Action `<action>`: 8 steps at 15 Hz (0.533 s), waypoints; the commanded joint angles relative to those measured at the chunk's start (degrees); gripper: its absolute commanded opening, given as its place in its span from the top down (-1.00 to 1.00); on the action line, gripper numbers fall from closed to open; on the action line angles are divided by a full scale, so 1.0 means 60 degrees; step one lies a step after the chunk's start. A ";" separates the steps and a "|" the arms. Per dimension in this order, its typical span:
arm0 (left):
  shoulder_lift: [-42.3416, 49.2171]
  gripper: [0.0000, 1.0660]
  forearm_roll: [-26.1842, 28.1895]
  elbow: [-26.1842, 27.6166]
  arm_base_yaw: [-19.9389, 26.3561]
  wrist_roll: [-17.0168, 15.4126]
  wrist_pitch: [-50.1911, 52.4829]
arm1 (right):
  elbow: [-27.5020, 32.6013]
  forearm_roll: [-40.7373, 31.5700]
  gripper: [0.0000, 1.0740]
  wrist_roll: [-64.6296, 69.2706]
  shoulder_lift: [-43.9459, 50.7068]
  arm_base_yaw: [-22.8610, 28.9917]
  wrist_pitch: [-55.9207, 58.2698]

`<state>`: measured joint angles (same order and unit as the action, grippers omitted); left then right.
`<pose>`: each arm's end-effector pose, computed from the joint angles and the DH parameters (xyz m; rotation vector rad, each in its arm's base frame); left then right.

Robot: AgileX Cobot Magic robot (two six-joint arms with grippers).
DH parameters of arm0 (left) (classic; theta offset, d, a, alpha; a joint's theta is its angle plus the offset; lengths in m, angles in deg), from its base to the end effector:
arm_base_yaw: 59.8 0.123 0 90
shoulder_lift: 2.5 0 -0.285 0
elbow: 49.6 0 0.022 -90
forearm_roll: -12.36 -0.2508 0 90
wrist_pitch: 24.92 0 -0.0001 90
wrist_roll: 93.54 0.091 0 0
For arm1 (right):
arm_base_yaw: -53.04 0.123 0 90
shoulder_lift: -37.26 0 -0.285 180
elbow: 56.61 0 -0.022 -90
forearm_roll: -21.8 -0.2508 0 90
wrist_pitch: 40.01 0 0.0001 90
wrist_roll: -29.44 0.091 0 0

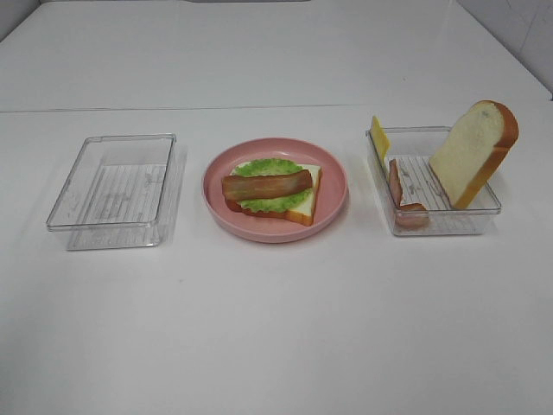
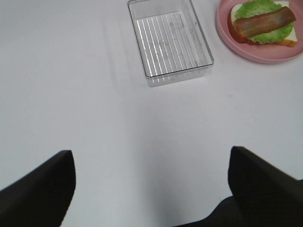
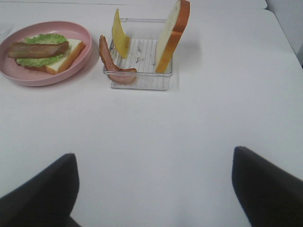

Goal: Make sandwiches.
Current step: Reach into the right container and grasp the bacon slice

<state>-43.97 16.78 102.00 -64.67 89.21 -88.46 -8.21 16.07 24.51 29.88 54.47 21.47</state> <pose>0.0795 -0.0131 0.3563 0.1493 2.3231 -0.1162 -0.0072 0.0078 0.2774 -0.1193 2.0400 0.0815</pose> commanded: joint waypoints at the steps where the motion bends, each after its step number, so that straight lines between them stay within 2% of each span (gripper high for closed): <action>1: 0.1604 -0.56 -0.0019 -0.1070 0.0010 -0.0048 0.0468 | -0.0010 0.0057 -0.54 0.0019 0.0057 -0.0010 -0.0105; 3: 0.2913 -0.56 -0.0048 -0.1862 0.0010 -0.0048 0.0544 | -0.0029 0.0057 -0.54 0.0019 0.0057 -0.0010 -0.0115; 5: 0.3743 -0.56 -0.0124 -0.2273 0.0010 -0.0048 0.0544 | -0.0124 0.0067 -0.54 0.0019 0.0057 -0.0010 -0.0267; 6: 0.4794 -0.56 -0.0201 -0.2664 0.0010 -0.0048 0.0535 | -0.0286 0.0076 -0.54 0.0019 0.0010 -0.0010 -0.0640; 8: 0.5730 -0.56 -0.0201 -0.2855 0.0010 -0.0019 0.0583 | -0.0525 0.0076 -0.52 0.0019 -0.0477 -0.0010 -0.1165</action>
<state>-10.91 15.86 85.10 -64.67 89.21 -85.82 -10.90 16.07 24.51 27.07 54.47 15.86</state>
